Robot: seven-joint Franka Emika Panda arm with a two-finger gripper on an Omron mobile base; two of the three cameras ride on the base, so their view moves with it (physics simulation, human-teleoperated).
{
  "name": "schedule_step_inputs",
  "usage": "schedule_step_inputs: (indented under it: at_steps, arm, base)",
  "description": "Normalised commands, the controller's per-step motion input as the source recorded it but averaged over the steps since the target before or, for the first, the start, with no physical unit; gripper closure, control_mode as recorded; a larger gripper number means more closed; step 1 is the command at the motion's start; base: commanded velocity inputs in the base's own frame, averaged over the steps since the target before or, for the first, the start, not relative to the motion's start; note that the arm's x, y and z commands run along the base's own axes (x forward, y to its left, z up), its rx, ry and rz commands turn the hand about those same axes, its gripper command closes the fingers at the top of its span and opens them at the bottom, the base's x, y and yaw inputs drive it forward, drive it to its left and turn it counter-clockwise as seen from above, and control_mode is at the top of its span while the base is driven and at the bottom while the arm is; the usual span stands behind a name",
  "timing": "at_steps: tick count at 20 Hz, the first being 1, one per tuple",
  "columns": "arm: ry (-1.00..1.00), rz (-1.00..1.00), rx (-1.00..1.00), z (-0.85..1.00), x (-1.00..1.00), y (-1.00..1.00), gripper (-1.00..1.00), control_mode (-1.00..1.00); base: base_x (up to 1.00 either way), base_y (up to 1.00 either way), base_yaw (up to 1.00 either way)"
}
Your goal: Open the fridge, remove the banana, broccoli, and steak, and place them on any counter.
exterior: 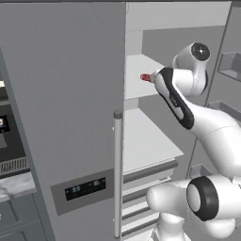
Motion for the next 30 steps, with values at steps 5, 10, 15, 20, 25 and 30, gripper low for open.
schedule_step_inputs:
  at_steps: [5,10,15,20,25,30]
  arm:
    - [0.0,0.02,0.03,-0.31,0.3,0.0,-1.0,-1.0]
    - [0.0,0.01,0.0,-0.32,0.33,0.0,-1.0,-1.0]
    - [0.0,0.03,0.0,-0.15,0.45,0.0,-1.0,-1.0]
    - [0.01,0.04,0.0,-0.14,0.56,0.06,-1.0,-1.0]
    - [0.1,0.01,0.0,-0.49,0.07,0.06,1.0,-1.0]
    - [0.05,0.0,0.0,-0.57,-0.21,0.0,1.0,-1.0]
  base:
    - [0.0,0.0,0.0]
    - [0.0,0.0,0.0]
    - [0.0,0.0,0.0]
    - [0.0,0.0,0.0]
    - [0.0,0.0,0.0]
    - [0.0,0.0,0.0]
